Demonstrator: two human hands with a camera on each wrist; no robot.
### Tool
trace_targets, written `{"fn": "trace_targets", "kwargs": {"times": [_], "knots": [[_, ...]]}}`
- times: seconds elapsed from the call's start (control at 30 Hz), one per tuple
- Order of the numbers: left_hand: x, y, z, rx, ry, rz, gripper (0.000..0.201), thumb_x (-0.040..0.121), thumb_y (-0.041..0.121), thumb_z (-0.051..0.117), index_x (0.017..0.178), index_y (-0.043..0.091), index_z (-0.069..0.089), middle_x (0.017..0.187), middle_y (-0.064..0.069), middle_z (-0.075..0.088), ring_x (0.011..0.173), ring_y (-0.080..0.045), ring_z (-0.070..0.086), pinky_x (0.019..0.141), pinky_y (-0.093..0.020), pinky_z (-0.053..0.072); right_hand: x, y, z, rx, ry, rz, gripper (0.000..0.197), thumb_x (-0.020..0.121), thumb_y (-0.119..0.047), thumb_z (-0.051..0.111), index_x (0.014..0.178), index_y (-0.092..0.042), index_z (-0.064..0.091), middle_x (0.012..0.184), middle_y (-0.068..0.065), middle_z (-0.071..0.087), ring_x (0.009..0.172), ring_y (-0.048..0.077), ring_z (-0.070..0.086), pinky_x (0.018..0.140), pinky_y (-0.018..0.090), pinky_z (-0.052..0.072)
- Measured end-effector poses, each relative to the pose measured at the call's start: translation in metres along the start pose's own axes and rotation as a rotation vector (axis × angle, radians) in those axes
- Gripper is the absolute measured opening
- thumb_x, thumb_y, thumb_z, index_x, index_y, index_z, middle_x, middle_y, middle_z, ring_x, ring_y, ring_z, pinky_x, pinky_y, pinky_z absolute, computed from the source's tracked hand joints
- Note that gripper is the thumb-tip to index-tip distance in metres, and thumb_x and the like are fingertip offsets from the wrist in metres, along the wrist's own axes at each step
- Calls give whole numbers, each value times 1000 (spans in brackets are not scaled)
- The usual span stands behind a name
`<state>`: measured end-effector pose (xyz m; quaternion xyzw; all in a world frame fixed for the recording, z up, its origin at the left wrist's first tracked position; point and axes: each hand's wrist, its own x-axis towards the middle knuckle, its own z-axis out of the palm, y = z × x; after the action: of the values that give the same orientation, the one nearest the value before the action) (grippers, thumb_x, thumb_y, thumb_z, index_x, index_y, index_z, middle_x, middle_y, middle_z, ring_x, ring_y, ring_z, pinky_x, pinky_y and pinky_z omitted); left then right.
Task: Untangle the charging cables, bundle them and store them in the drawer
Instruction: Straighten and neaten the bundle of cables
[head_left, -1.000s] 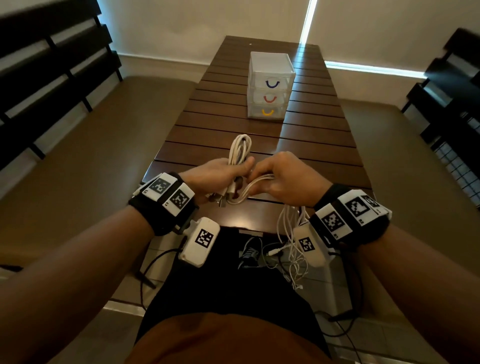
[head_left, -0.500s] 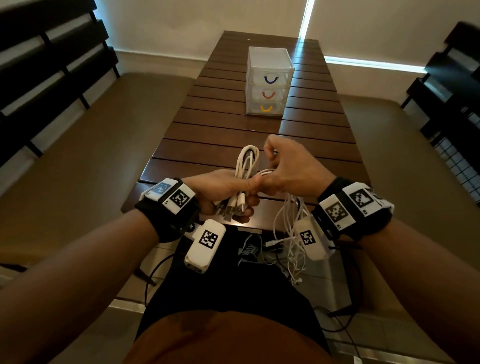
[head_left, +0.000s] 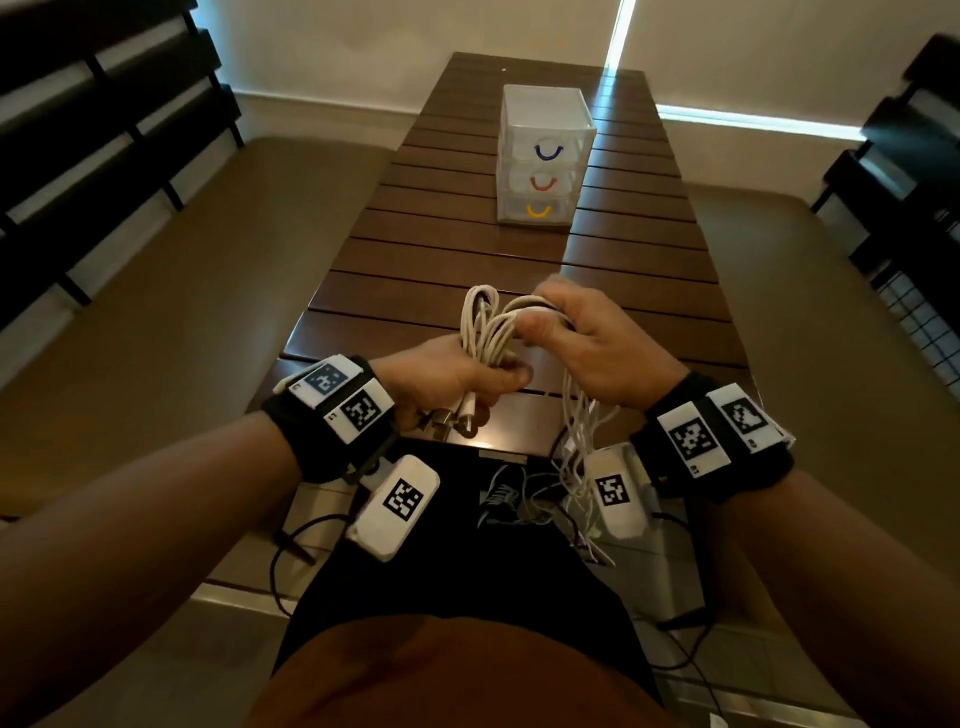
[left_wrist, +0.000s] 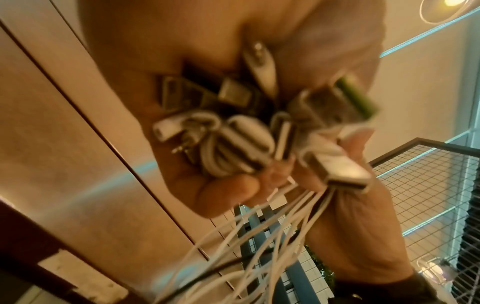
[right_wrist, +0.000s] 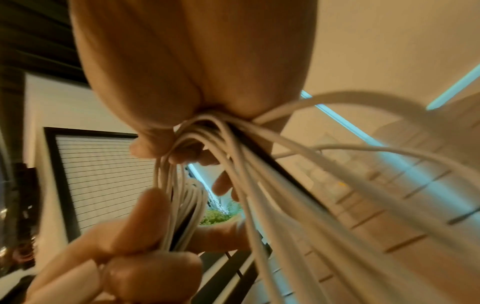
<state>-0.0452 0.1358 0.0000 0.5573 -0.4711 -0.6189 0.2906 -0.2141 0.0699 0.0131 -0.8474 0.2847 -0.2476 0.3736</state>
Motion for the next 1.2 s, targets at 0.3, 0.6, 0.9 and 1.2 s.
{"fn": "trace_targets", "kwargs": {"times": [0.3,0.6,0.9,1.2], "knots": [[-11,18,19,-106,-107,149,11,88,3,57,81,11,61,48,3,58,41,-4,52,41,-17,44,5,-15,16,350,108,35,31,104,-22,32,116,-5,56,109,8,57,93,5,59,80,15,48],[-2,24,24,7,25,195,17,84,-7,60,74,6,58,54,3,58,46,-8,52,45,-20,45,1,-26,15,240,128,144,33,106,-30,25,128,-15,44,118,4,55,109,10,52,97,27,43],[-2,22,24,27,39,113,21,90,2,56,71,11,59,48,6,56,47,-10,51,50,-23,45,8,-19,11,-29,21,197,51,101,-53,19,87,-30,62,90,-10,62,100,17,56,103,53,37],[3,29,23,2,-98,66,10,89,4,57,80,5,61,47,6,50,40,-8,45,44,-24,41,21,-27,6,392,80,178,35,102,-31,41,105,-9,68,105,14,70,101,21,67,95,36,52]]}}
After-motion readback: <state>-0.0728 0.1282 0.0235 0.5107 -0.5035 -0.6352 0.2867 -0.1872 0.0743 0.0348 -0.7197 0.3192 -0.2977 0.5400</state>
